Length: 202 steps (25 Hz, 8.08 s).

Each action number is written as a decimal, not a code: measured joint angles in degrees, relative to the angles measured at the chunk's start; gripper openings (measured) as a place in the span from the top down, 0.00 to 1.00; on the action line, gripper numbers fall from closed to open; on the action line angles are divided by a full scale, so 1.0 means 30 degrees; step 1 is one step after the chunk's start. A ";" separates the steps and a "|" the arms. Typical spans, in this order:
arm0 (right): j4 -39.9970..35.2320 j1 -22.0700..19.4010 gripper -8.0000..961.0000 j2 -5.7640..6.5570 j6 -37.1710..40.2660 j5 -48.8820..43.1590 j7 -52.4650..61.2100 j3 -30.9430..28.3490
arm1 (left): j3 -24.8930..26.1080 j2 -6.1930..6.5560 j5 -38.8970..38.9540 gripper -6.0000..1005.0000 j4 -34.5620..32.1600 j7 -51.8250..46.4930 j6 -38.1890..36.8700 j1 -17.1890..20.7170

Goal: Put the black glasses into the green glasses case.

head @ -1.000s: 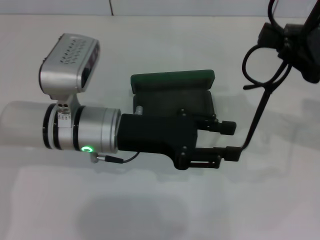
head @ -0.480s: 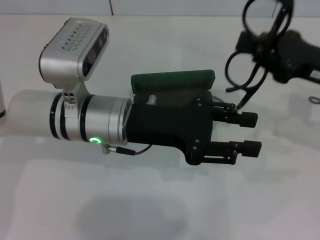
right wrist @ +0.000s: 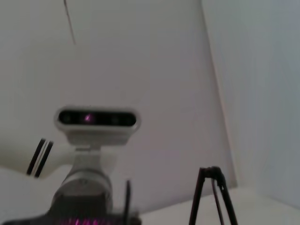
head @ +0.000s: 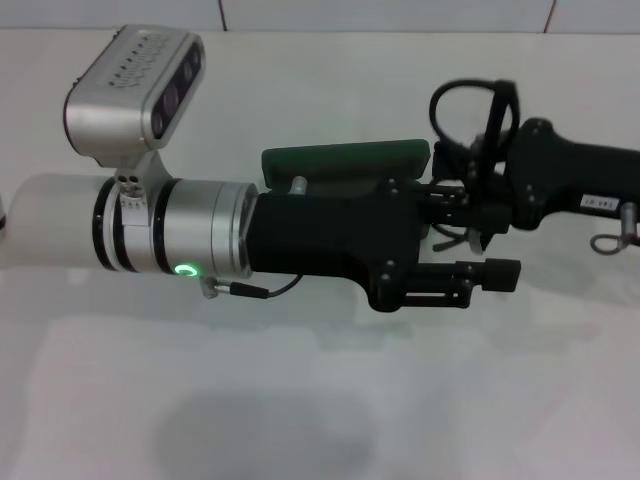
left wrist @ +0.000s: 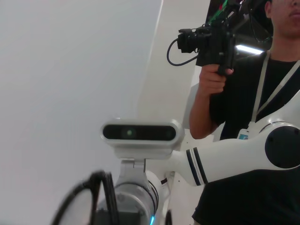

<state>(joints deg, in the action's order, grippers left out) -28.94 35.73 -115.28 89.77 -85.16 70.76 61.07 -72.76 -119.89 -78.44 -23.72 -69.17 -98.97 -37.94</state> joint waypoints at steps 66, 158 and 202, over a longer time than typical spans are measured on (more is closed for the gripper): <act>-1.4141 -0.3264 0.95 -0.0301 -1.8746 -0.9115 0.5104 1.6929 | 1.0041 0.0148 0.0620 0.44 -0.0401 0.1522 0.2908 0.4997; -1.3405 -0.3740 0.46 -0.0231 -2.5166 -0.7662 0.4890 2.1654 | 0.8908 0.0259 0.0392 0.44 0.0008 0.1173 0.3691 0.3979; -0.3224 -0.3056 0.23 0.0357 0.0346 -0.1241 -0.0728 0.0763 | 0.6783 0.0062 -0.9902 0.44 -0.0151 -0.6873 1.4026 -0.2840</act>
<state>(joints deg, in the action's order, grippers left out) -38.61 26.56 -114.21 90.80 -88.88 68.58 63.36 -52.41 -119.70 -108.15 -24.17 -89.79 -56.89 -46.46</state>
